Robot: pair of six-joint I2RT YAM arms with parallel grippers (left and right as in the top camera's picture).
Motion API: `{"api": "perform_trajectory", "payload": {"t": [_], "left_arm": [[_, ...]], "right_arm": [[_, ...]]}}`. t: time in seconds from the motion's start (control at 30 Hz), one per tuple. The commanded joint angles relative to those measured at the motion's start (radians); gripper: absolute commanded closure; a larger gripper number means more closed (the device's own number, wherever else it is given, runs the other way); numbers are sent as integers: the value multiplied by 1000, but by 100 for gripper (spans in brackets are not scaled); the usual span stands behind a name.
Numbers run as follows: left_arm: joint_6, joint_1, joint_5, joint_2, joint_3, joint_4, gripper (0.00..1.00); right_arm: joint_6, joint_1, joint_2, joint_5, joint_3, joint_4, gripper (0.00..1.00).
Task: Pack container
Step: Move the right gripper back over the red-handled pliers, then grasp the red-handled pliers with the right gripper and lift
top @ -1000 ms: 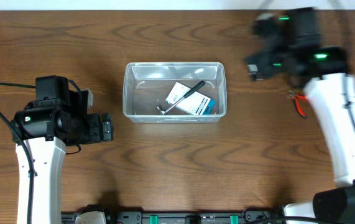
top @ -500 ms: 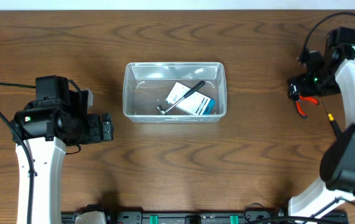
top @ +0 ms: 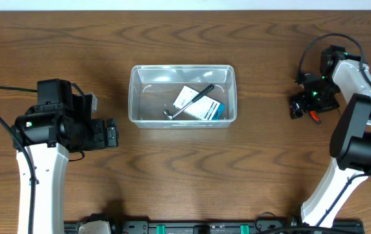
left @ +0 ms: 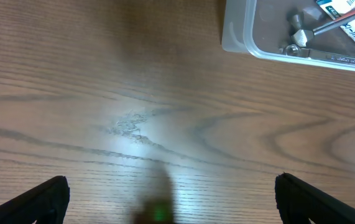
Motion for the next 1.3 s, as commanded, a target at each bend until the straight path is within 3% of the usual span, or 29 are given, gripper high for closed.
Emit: {"api": "perform_trajectory", "payload": {"t": [0.0, 0.1, 0.33, 0.6, 0.9, 1.27], "left_arm": [[-5, -3, -12, 0, 6, -3, 2], [-5, -3, -12, 0, 6, -3, 2], [-5, -3, -11, 0, 6, -3, 2], [-5, -3, -11, 0, 6, -3, 2], [-5, -3, -11, 0, 6, -3, 2], [-5, -3, -11, 0, 6, -3, 2]], "right_arm": [[-10, -4, 13, -8, -5, 11, 11], [-10, -4, 13, -8, -5, 13, 15], [2, -4, 13, -8, -6, 10, 46], [100, -4, 13, 16, -6, 13, 51], [248, -4, 13, 132, -6, 27, 49], [238, -4, 13, 104, -12, 36, 48]]}}
